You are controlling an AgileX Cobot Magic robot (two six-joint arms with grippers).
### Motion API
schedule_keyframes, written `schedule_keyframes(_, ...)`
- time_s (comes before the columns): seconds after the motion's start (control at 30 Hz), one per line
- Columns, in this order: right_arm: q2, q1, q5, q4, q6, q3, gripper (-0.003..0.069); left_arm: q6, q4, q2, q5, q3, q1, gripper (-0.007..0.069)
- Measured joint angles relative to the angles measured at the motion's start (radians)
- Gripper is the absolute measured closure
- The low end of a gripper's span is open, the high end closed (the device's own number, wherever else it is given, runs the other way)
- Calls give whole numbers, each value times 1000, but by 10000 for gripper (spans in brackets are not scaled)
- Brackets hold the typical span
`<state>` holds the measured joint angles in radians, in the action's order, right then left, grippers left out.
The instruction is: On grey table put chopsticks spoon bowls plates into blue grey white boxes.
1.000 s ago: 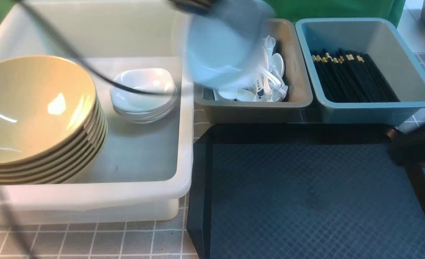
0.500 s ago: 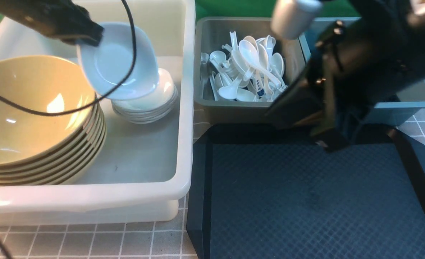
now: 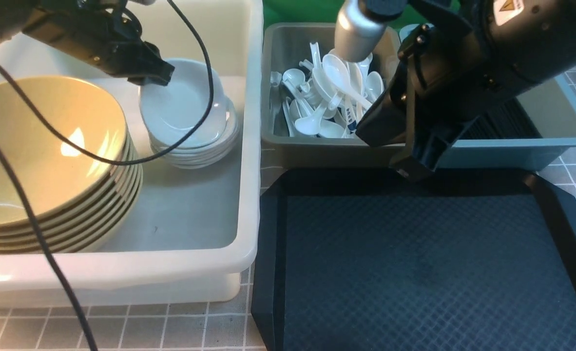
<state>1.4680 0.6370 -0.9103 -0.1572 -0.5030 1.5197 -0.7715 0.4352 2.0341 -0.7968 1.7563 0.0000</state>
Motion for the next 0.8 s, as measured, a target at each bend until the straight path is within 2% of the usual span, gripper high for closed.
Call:
schedule_keyframes(0.2, 15, 0, 0, 5, -13, 0, 621, 1, -99, 31, -64, 98, 0, 192)
schedule_keyframes(0.33, 15, 0, -6, 6, -13, 0, 621, 5, -112, 23, -87, 168, 0, 109)
schedule_keyframes(0.43, 15, 0, -24, 7, -13, 0, 621, 45, -114, 3, -163, 260, 0, 87)
schedule_keyframes(0.53, 15, 0, -33, 16, -13, 0, 620, 112, -117, -25, -261, 353, -1, 109)
schedule_keyframes(0.6, 14, 0, -33, 22, -14, 0, 620, 158, -121, -56, -348, 423, -1, 161)
schedule_keyframes(0.7, 5, 0, -27, 24, -13, 0, 619, 199, -126, -126, -431, 478, -1, 294)
schedule_keyframes(0.8, -7, 0, 8, 26, 15, 0, 617, 223, -130, -234, -450, 434, -4, 452)
